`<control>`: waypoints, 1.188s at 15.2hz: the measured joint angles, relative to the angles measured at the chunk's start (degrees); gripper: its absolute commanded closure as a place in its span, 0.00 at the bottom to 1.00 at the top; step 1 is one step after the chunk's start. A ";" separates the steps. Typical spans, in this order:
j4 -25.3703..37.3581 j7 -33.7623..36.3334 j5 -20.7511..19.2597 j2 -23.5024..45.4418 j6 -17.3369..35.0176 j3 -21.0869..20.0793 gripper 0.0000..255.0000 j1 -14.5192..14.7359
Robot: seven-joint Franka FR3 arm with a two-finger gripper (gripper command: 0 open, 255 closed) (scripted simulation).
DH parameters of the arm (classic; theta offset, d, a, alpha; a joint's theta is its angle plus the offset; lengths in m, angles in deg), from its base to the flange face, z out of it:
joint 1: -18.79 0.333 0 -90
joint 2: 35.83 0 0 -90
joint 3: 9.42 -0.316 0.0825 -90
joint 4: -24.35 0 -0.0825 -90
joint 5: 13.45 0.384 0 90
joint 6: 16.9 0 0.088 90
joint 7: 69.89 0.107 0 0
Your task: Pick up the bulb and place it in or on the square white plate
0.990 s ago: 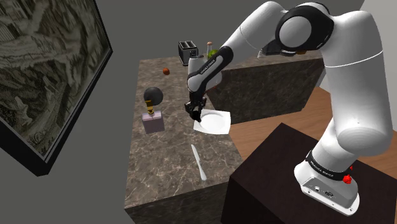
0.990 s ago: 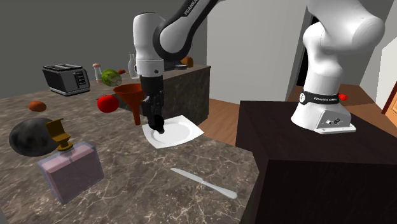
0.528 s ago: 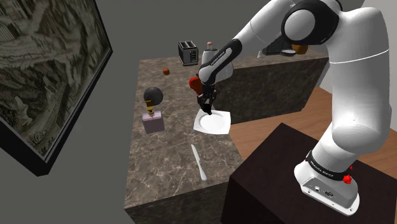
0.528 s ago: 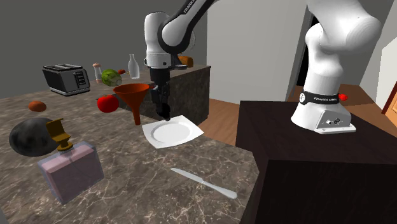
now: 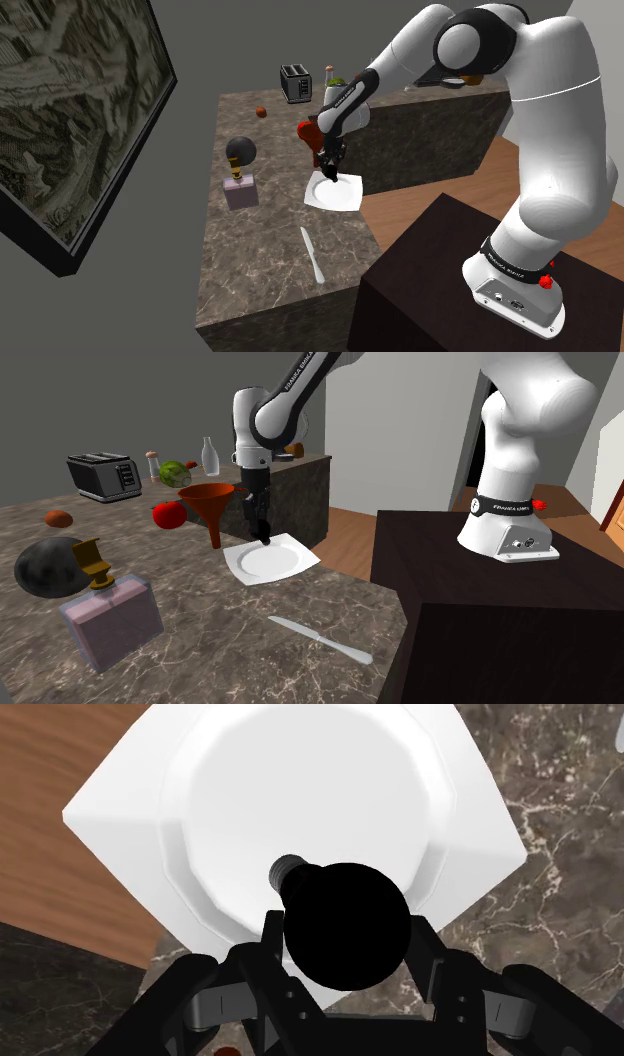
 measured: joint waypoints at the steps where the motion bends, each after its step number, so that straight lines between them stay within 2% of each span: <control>1: 0.18 -0.05 0.06 0.74 0.57 -0.05 1.00 -0.01; 11: 1.82 -0.62 0.58 6.27 5.39 -0.66 1.00 -0.11; 17: 2.31 -0.71 0.59 6.79 5.55 -0.76 1.00 -0.18; 18: 2.36 -0.79 0.59 6.79 5.49 -0.78 0.00 -0.24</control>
